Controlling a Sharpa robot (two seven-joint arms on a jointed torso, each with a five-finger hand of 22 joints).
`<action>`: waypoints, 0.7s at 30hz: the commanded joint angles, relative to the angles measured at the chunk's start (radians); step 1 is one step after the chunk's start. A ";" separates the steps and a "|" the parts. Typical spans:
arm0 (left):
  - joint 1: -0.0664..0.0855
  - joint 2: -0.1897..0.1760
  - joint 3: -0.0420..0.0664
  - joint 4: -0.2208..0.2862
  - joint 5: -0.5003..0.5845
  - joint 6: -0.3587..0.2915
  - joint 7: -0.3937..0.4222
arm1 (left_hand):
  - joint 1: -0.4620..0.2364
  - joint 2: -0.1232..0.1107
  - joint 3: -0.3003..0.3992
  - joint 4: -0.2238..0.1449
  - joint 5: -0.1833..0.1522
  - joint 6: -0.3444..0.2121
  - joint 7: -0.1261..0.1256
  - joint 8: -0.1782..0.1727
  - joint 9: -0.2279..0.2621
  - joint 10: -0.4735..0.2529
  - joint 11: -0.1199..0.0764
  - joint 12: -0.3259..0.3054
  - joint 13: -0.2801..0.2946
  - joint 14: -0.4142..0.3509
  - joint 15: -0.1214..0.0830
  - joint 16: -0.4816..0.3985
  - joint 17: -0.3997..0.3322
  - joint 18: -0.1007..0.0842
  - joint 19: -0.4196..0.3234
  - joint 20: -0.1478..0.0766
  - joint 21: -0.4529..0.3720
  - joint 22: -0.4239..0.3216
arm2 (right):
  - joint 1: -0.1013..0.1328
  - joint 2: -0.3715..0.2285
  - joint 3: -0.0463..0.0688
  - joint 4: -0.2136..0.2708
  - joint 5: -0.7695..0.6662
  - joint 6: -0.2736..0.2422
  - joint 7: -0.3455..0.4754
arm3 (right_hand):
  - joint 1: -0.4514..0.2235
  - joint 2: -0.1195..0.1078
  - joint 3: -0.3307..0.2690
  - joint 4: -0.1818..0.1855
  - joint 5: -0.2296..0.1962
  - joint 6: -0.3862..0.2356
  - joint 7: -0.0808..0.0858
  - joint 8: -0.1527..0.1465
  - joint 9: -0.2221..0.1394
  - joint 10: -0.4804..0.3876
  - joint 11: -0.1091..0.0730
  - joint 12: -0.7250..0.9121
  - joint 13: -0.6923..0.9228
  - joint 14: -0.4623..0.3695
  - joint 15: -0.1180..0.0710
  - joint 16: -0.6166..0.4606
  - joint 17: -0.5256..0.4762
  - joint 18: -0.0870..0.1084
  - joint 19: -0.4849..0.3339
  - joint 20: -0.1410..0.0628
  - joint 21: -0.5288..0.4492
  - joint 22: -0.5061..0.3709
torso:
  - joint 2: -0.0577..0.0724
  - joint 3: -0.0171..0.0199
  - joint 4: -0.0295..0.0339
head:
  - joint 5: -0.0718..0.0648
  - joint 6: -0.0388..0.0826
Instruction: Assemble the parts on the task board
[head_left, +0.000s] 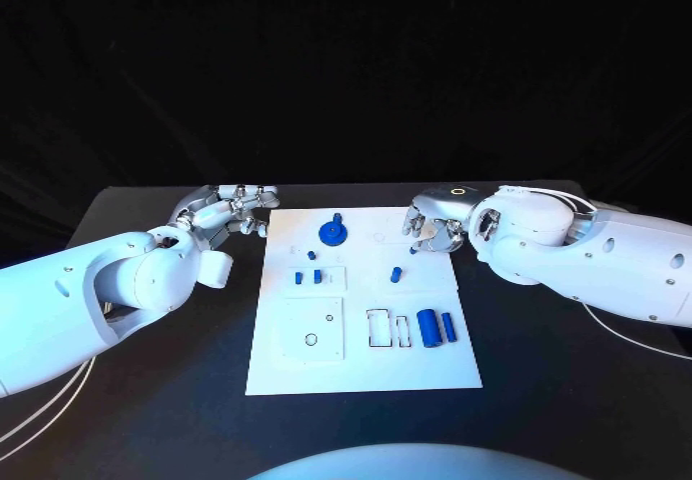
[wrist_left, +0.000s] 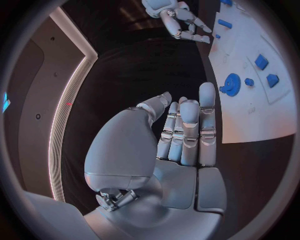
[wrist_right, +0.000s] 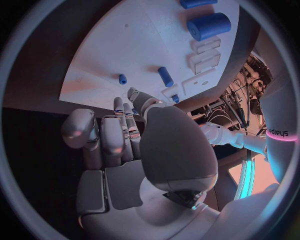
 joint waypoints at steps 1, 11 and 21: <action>-0.001 -0.005 0.000 0.015 0.177 -0.005 0.075 | -0.003 0.005 -0.008 -0.001 -0.003 0.006 0.000 0.008 0.000 0.003 -0.003 0.007 0.002 -0.006 0.000 -0.005 -0.005 0.020 -0.005 -0.003 -0.008 -0.003 | -0.004 0.003 0.000 0.004 -0.086 0.081 -0.039 | -0.003 -0.014 0.006 0.000 -0.005 -0.004 -0.008 -0.006 -0.002 -0.012 0.001 -0.003 -0.011 0.030 -0.003 -0.002 -0.002 0.009 0.003 -0.004 -0.007 -0.002 | 0.001 -0.0001 -0.0034 | 0.002 0.001; -0.003 -0.014 0.000 0.036 0.185 -0.004 0.083 | -0.002 0.007 -0.015 -0.001 -0.002 0.007 0.000 0.009 -0.001 0.002 -0.003 0.012 0.002 -0.011 0.000 -0.009 -0.014 0.020 -0.003 -0.004 -0.013 -0.007 | -0.014 0.019 -0.001 -0.009 -0.105 0.097 -0.045 | -0.010 -0.020 0.014 -0.002 -0.009 -0.010 -0.007 -0.006 -0.003 -0.029 0.003 -0.003 -0.034 0.029 -0.003 -0.008 -0.008 0.009 0.003 -0.005 -0.012 -0.008 | 0.001 0.0016 -0.0016 | -0.001 0.001; -0.003 -0.014 0.000 0.046 0.181 -0.005 0.075 | 0.003 0.011 -0.020 -0.003 -0.001 0.007 0.000 0.011 -0.001 -0.001 -0.003 0.017 0.003 -0.015 -0.001 -0.014 -0.024 0.020 -0.002 -0.004 -0.019 -0.010 | -0.031 0.047 -0.001 -0.046 -0.093 0.105 -0.017 | -0.006 0.010 0.058 -0.007 -0.006 0.013 -0.003 0.000 0.002 0.003 0.005 0.010 -0.059 0.030 0.002 -0.010 -0.011 0.008 0.007 -0.001 -0.013 -0.007 | 0.001 0.0016 -0.0014 | 0.000 -0.001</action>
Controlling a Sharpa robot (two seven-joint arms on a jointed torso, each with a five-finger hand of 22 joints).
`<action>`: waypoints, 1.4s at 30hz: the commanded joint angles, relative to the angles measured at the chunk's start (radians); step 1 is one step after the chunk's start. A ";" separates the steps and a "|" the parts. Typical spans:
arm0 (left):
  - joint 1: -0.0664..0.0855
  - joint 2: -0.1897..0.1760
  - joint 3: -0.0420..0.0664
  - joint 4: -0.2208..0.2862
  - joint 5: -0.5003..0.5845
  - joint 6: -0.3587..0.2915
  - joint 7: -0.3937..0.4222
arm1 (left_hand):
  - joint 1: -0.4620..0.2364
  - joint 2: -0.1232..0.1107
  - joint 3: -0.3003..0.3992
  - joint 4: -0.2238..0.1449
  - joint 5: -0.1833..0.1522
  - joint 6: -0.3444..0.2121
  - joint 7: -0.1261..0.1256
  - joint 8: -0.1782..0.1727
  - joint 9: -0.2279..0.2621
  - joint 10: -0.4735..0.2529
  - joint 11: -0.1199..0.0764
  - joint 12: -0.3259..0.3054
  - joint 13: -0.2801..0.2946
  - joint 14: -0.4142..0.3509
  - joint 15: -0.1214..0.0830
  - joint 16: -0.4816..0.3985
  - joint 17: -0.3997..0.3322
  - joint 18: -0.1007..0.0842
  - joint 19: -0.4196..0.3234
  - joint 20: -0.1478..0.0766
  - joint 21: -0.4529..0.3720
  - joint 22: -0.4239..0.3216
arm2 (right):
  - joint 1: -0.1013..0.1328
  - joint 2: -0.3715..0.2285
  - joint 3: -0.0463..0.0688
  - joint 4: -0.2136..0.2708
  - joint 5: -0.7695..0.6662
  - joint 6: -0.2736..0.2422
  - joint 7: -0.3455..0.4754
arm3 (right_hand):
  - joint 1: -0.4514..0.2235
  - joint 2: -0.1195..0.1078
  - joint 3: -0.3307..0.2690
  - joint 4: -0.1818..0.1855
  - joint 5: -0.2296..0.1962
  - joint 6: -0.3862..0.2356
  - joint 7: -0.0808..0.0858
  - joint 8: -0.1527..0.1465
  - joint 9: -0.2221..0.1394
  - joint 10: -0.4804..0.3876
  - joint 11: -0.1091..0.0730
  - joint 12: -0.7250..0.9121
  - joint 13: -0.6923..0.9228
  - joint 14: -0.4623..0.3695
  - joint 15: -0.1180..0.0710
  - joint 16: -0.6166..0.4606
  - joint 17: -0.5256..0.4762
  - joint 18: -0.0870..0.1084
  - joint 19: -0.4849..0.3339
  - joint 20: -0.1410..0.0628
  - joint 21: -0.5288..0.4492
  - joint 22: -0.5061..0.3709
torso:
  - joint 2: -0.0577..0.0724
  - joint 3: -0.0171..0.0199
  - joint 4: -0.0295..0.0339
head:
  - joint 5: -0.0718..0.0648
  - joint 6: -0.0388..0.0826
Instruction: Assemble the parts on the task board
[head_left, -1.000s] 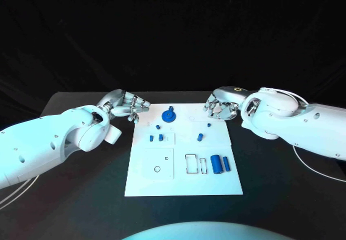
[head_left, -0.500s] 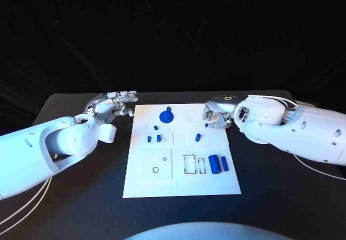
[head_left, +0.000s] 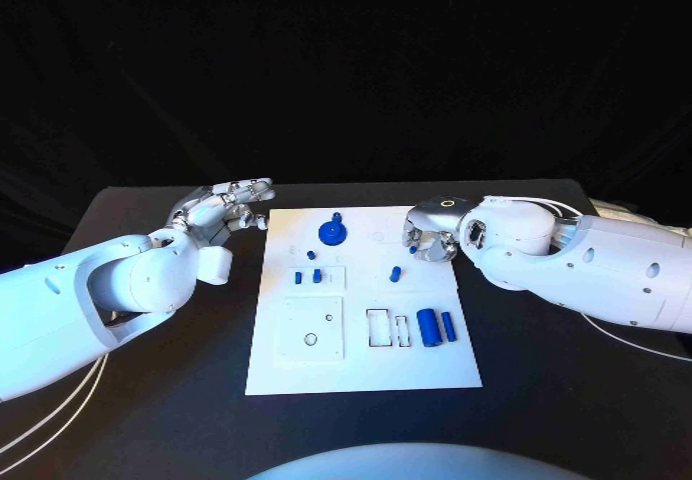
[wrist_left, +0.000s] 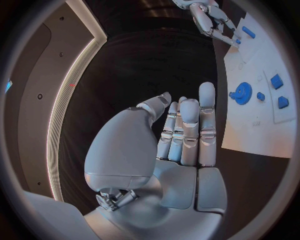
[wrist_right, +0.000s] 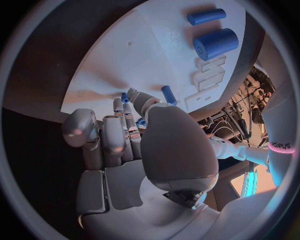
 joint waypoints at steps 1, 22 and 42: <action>0.000 0.001 0.001 0.005 0.010 0.000 0.012 | 0.005 0.013 -0.007 -0.001 -0.001 0.007 0.000 0.006 -0.001 -0.001 -0.003 0.007 0.002 -0.010 -0.001 -0.007 -0.005 0.020 -0.002 -0.004 -0.008 -0.003 | -0.004 0.008 0.000 -0.015 -0.011 0.030 0.015 | -0.003 0.014 0.013 -0.001 -0.002 0.015 -0.001 0.005 0.003 0.019 -0.001 0.009 -0.005 0.031 0.001 -0.006 0.000 0.008 0.008 -0.001 -0.004 0.002 | 0.000 0.0001 0.0002 | 0.001 0.000; 0.000 -0.002 0.001 0.019 -0.014 0.004 -0.008 | 0.031 0.030 -0.013 -0.016 0.002 0.017 -0.005 0.016 0.001 -0.006 -0.007 0.023 0.003 -0.004 -0.005 0.005 0.004 0.020 0.010 -0.008 -0.018 -0.011 | -0.019 0.036 0.000 -0.051 -0.001 -0.027 0.036 | -0.015 0.046 0.059 -0.035 0.015 0.095 -0.008 0.027 0.021 0.123 -0.015 0.021 -0.020 0.036 -0.012 0.022 0.030 0.002 0.029 -0.010 0.022 0.040 | -0.001 -0.0001 -0.0049 | 0.001 -0.006; 0.000 0.001 0.001 0.007 -0.034 0.010 -0.012 | 0.057 0.042 -0.008 -0.035 0.003 0.021 -0.006 0.021 0.000 -0.010 -0.008 0.032 0.002 -0.010 -0.007 0.003 -0.006 0.020 0.013 -0.011 -0.022 -0.013 | 0.008 -0.065 0.021 0.104 0.064 -0.176 0.020 | -0.024 0.043 0.058 -0.044 0.032 0.102 -0.007 0.026 0.025 0.135 -0.017 0.013 -0.024 0.035 -0.017 0.018 0.022 0.001 0.034 -0.016 0.029 0.049 | -0.001 0.0000 -0.0037 | 0.003 -0.005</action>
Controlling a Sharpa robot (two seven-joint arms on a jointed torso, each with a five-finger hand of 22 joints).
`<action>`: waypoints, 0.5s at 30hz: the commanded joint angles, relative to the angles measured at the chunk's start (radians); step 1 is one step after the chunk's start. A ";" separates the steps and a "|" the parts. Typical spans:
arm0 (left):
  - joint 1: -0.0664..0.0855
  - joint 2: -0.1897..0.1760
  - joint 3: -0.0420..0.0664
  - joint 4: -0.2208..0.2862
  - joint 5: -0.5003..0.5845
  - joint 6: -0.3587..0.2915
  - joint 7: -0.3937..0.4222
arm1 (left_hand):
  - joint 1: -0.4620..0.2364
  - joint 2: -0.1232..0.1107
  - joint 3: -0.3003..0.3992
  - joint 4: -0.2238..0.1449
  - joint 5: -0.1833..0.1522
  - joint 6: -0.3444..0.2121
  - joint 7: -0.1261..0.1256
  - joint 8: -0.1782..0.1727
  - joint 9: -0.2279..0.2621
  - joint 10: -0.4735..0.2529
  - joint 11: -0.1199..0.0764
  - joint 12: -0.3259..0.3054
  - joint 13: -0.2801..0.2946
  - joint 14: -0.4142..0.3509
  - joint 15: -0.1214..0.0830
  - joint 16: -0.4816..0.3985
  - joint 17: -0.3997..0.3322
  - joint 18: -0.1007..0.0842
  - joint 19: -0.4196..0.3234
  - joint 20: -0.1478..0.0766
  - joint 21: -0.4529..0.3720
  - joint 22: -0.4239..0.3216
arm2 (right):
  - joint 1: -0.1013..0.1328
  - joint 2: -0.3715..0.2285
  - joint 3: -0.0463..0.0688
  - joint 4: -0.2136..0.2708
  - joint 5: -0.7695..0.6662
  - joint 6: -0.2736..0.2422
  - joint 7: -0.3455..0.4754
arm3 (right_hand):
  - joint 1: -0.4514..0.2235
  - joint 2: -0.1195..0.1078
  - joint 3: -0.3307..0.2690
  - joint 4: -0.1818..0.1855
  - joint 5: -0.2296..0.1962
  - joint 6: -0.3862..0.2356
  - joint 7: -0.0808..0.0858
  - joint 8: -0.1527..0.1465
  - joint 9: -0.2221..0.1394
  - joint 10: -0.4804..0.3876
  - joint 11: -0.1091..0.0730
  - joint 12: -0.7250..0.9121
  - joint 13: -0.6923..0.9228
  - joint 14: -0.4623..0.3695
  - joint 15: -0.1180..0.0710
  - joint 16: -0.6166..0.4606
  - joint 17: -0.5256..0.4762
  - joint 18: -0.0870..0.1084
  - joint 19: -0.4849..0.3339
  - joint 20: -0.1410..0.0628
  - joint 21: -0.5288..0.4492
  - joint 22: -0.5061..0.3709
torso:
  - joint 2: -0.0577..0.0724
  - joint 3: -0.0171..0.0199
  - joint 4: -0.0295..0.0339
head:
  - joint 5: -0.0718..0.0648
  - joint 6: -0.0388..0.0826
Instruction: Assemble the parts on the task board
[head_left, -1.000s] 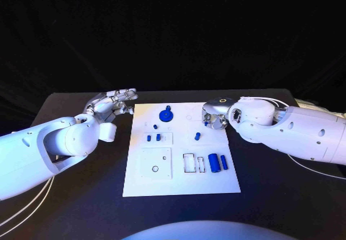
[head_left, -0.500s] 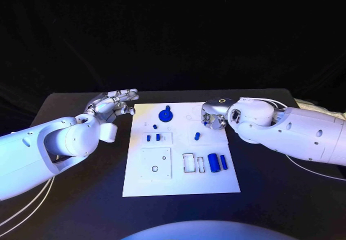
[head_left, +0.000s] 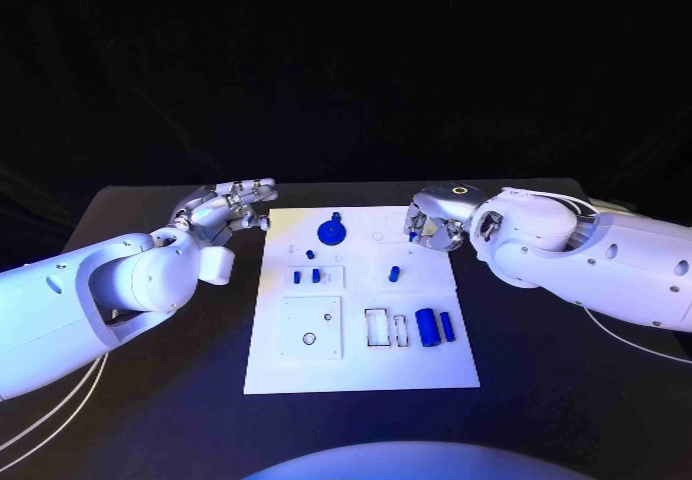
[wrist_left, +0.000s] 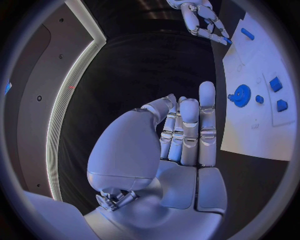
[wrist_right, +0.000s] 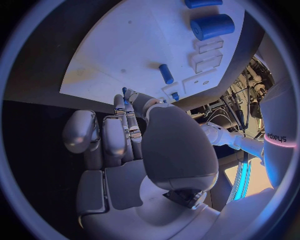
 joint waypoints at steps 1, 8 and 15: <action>0.000 0.002 0.001 -0.001 -0.013 0.012 0.003 | 0.008 0.001 0.002 -0.006 0.003 0.007 0.002 0.004 0.000 -0.001 -0.003 0.004 0.001 -0.005 -0.002 -0.005 -0.001 0.020 0.005 -0.004 -0.007 -0.001 | 0.003 -0.005 0.001 0.041 0.026 -0.038 -0.003 | -0.001 0.008 0.000 -0.005 0.006 0.008 0.002 0.000 -0.001 0.005 0.003 -0.001 -0.001 0.033 -0.007 0.001 -0.001 0.001 0.008 -0.004 0.004 0.002 | 0.001 0.0005 0.0002 | 0.001 -0.001; 0.000 0.004 0.001 -0.001 -0.015 0.017 0.004 | 0.012 0.000 0.002 -0.011 0.003 0.006 0.002 0.004 0.000 -0.003 -0.003 0.006 0.001 -0.007 -0.002 -0.006 -0.004 0.020 0.005 -0.005 -0.007 -0.001 | -0.001 0.015 0.001 0.109 0.050 -0.029 0.005 | -0.004 0.007 0.000 -0.005 0.008 0.007 0.003 -0.001 -0.001 0.004 0.003 -0.003 -0.002 0.033 -0.007 0.000 -0.002 0.001 0.007 -0.004 0.004 0.001 | 0.000 -0.0016 0.0031 | 0.011 -0.003; 0.000 0.013 0.001 -0.001 -0.016 0.023 0.005 | 0.014 -0.002 0.001 -0.015 0.003 0.006 0.003 0.004 0.000 -0.003 -0.002 0.007 0.001 -0.008 -0.002 -0.006 -0.006 0.020 0.005 -0.005 -0.008 -0.001 | -0.035 0.067 -0.001 0.177 0.017 0.004 0.000 | -0.007 0.008 0.000 -0.005 0.009 0.005 0.003 -0.003 -0.001 0.003 0.004 -0.006 -0.003 0.033 -0.007 0.001 -0.002 0.001 0.007 -0.004 0.004 0.000 | 0.002 -0.0022 0.0030 | 0.045 -0.012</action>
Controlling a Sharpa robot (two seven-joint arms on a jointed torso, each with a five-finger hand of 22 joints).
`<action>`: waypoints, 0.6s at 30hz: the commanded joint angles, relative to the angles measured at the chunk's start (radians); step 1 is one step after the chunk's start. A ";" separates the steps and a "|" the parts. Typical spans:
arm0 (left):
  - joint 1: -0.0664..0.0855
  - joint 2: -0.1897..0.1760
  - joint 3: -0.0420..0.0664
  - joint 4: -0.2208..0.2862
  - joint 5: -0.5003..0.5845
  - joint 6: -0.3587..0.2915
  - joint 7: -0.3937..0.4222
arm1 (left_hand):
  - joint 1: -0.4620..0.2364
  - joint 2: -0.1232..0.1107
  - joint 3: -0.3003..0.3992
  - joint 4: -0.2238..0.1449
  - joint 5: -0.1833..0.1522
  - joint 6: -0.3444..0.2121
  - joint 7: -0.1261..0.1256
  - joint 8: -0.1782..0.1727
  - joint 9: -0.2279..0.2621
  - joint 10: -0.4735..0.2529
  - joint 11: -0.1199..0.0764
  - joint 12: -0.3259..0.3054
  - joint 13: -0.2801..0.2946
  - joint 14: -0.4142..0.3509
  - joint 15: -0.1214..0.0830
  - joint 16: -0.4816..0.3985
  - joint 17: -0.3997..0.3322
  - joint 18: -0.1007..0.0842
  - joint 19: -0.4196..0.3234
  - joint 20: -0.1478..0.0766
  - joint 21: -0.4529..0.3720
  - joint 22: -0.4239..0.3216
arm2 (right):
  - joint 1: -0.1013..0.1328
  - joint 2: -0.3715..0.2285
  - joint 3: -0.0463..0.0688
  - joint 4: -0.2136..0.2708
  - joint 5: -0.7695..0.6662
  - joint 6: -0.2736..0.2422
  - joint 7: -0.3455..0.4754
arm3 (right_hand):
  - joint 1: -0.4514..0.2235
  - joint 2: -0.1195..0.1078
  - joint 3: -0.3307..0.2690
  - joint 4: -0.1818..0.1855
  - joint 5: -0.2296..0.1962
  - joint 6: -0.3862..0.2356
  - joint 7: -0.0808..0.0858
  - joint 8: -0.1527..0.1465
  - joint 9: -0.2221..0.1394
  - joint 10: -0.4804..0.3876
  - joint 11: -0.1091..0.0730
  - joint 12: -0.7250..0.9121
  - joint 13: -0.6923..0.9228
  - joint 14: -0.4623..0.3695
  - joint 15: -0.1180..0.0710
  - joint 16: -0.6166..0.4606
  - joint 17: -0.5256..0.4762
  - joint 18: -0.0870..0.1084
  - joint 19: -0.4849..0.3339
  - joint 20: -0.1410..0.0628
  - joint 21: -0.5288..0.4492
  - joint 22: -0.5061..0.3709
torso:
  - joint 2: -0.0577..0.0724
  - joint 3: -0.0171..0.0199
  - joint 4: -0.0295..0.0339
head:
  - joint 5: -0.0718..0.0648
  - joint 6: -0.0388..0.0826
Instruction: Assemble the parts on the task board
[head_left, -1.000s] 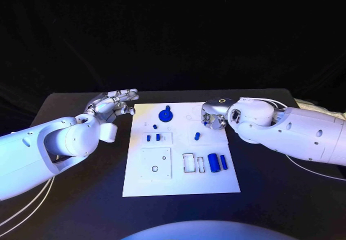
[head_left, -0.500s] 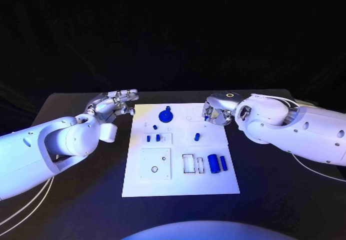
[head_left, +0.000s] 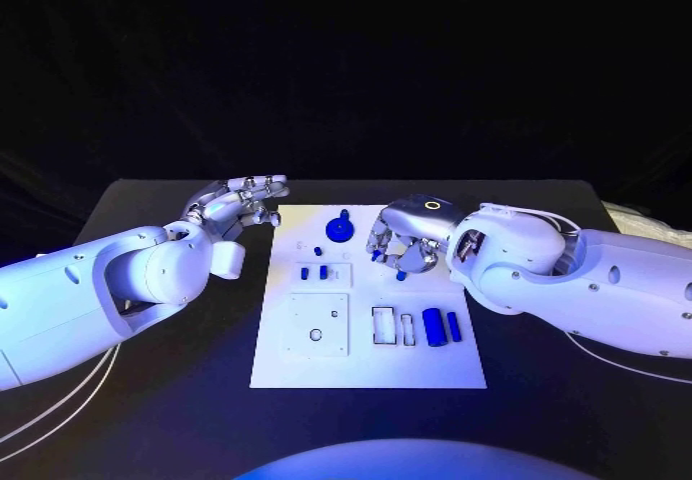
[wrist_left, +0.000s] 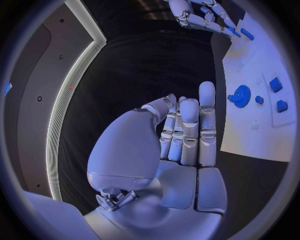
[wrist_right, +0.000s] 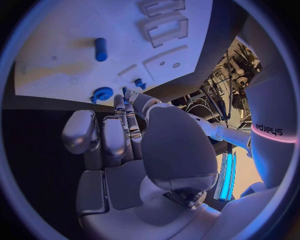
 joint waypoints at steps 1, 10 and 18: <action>0.000 0.005 0.001 0.003 -0.008 0.022 0.006 | 0.011 0.001 0.000 -0.008 0.003 0.006 0.003 0.004 0.000 -0.003 -0.002 0.007 0.001 -0.008 -0.002 -0.006 -0.002 0.020 0.005 -0.005 -0.004 -0.001 | -0.017 0.025 -0.002 0.017 -0.025 0.029 0.001 | -0.007 0.008 0.000 -0.005 0.005 0.005 0.003 -0.002 0.000 0.003 0.004 -0.006 -0.001 0.031 -0.005 0.001 -0.001 0.001 0.004 0.000 0.004 -0.001 | 0.001 -0.0003 -0.0001 | 0.021 -0.006; 0.000 0.019 0.001 0.007 -0.008 0.027 0.006 | 0.013 0.001 0.000 -0.010 0.003 0.006 0.003 0.004 -0.001 -0.003 -0.002 0.008 0.001 -0.009 -0.002 -0.007 -0.003 0.020 0.005 -0.005 -0.004 -0.001 | -0.084 0.118 -0.013 -0.027 -0.048 0.063 0.009 | -0.009 0.010 0.001 -0.005 0.007 0.003 0.004 -0.004 0.000 0.001 0.005 -0.010 -0.002 0.031 -0.005 0.001 -0.001 0.001 0.003 -0.001 0.003 -0.003 | 0.001 0.0000 0.0007 | 0.049 -0.020; 0.001 0.027 0.001 0.010 -0.010 0.030 0.002 | 0.013 0.001 0.000 -0.010 0.003 0.006 0.003 0.004 -0.001 -0.003 -0.002 0.008 0.001 -0.009 -0.002 -0.007 -0.003 0.020 0.005 -0.005 -0.004 -0.001 | -0.115 0.167 -0.018 -0.074 -0.049 0.080 0.016 | -0.017 0.010 -0.002 -0.003 0.004 0.000 0.006 -0.007 0.000 -0.002 0.007 -0.014 -0.003 0.031 -0.003 0.003 0.000 0.001 0.003 0.000 0.002 -0.003 | 0.001 -0.0002 0.0000 | 0.055 -0.026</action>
